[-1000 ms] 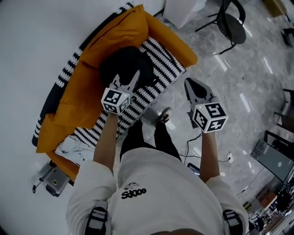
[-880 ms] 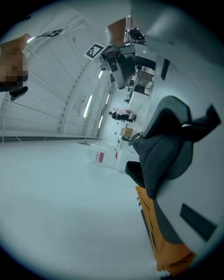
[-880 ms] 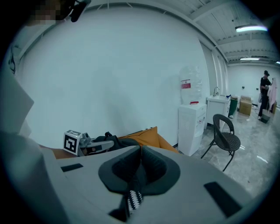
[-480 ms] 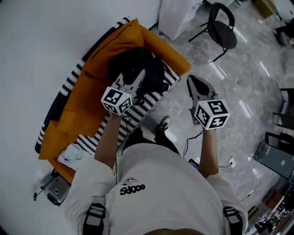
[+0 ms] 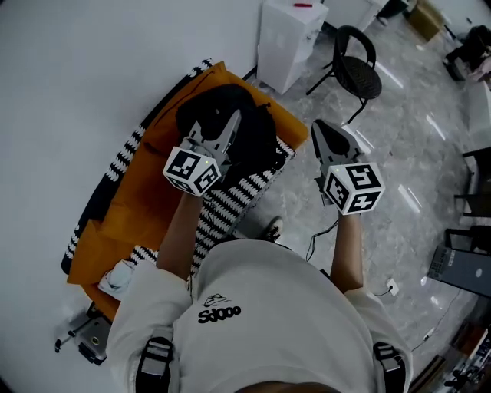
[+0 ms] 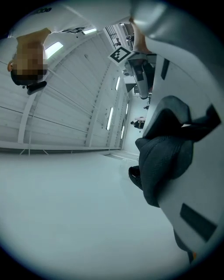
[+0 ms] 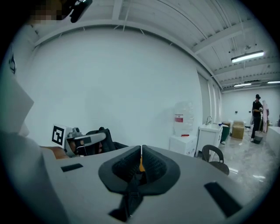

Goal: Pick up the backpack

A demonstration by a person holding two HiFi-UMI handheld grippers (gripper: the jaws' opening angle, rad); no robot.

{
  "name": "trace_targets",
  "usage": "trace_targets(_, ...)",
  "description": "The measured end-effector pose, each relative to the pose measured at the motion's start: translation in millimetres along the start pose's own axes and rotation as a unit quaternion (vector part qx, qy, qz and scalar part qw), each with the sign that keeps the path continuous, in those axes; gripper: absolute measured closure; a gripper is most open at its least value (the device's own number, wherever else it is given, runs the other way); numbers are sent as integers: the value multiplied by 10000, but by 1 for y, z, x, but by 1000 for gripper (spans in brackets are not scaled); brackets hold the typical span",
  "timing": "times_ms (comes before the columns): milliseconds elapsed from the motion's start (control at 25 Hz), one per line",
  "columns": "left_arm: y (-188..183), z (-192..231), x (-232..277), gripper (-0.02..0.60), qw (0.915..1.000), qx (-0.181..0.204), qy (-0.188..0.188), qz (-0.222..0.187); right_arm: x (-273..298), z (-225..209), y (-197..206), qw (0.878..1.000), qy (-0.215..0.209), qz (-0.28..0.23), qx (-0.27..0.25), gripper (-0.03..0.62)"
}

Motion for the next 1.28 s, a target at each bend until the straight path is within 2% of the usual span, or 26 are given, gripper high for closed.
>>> trace_targets(200,-39,-11,4,543,9984,541,-132,-118,-11,3,-18,9996,-30,-235,-154,557)
trace_targets(520,-78,-21,-7,543,9963,709,-430,-218,-23,24,-38,9960,-330,-502,-660,557)
trace_targets(720,-92,-22,-18,543,9957,745,-550,-25,-24,42,-51,9919,-555,-662,-936,557)
trace_targets(960,-102,-38,-26,543,9934,1046,-454,118,-24,52,-64,9892,-703,-807,-1005,557)
trace_targets(1280,-126,-55,-46,544,9888,1367,-584,-142,-22,59,-75,9886,-734,-953,-907,557)
Point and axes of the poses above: the fingertips, and each gripper's own axes: x forward along the fingers, z to its left, y out of its underside, the point moved 6 cm from there along -x, backward along the fingers, and after that the axes turned 5 degrees about y, right-handed, at the moved point
